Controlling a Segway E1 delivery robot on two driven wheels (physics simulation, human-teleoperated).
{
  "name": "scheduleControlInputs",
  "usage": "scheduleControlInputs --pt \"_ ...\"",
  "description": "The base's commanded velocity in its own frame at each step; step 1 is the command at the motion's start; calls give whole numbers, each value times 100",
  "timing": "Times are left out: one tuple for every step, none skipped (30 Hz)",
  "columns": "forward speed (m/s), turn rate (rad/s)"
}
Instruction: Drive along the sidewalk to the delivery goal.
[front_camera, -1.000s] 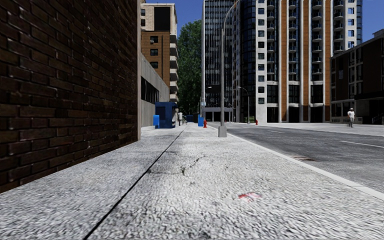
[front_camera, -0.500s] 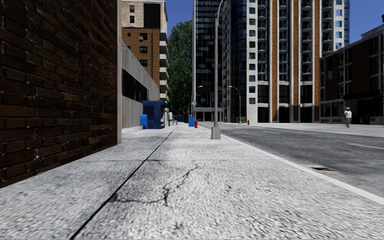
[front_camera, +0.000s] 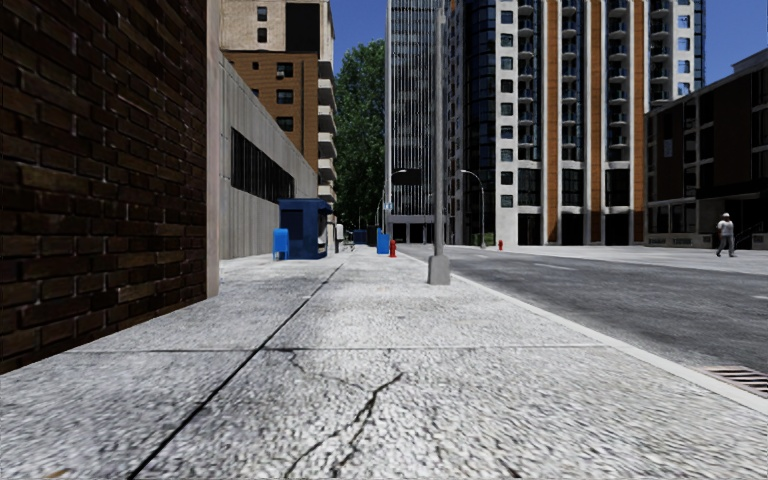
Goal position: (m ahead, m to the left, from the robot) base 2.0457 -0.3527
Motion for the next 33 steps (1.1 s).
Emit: scheduleControlInputs --pt "184 -51" --pt "183 -52" --pt "181 -52" --pt "181 -52" --pt "181 -52" --pt "180 -52" --pt "179 -51" --pt "178 -49" --pt "177 -49" --pt "176 -48" --pt "176 -42" --pt "175 -23" --pt "175 -14" --pt "175 -14" --pt "175 -12" --pt "175 -5" --pt "175 0" --pt "175 0" --pt "175 0" --pt "175 0" --pt "175 0" --pt "175 0" --pt "175 0" --pt "175 0" --pt "175 0" --pt "175 0" --pt "174 0" --pt "166 0" --pt "155 0" --pt "143 0" --pt "133 0" --pt "122 0" --pt "115 0"
